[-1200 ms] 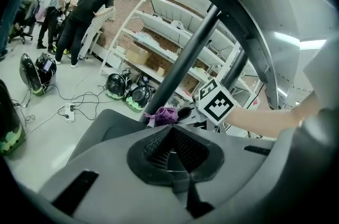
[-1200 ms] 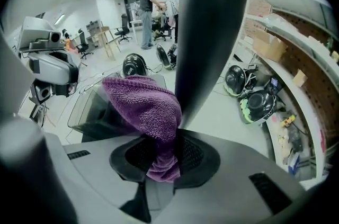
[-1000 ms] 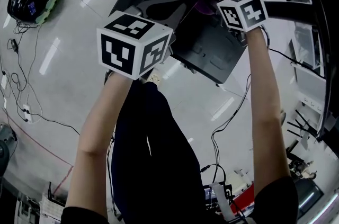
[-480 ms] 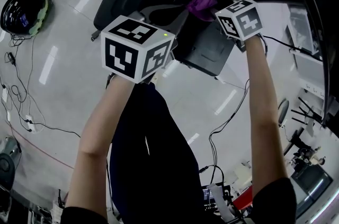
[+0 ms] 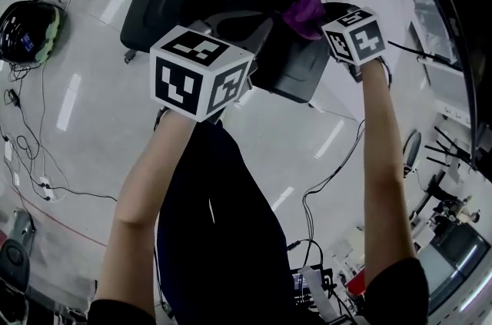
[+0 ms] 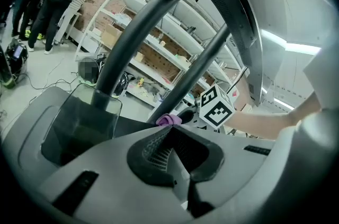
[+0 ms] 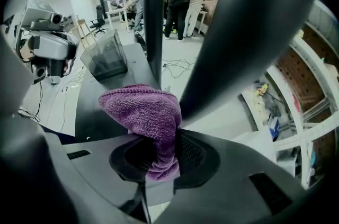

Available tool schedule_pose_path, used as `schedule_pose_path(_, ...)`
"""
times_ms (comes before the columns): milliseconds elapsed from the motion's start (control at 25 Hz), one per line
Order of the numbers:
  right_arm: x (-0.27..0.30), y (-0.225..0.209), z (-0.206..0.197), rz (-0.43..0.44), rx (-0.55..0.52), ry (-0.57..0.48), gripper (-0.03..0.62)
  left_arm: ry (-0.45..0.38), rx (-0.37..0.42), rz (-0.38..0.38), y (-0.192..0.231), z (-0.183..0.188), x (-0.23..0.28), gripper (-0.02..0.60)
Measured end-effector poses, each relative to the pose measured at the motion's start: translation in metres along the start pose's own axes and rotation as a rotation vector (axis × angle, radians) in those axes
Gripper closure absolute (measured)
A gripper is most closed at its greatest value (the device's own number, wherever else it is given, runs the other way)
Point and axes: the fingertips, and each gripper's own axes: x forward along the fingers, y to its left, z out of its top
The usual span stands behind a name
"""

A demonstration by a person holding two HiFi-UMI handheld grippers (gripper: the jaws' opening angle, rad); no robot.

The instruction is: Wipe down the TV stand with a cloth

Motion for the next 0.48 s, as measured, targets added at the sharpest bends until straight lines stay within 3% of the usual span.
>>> schedule_pose_path(480, -0.015, -0.032, -0.063, -0.087, 0.067, 0.087, 0.496, 0.049, -0.007, -0.030, -0.012, -0.021, 0.015, 0.575)
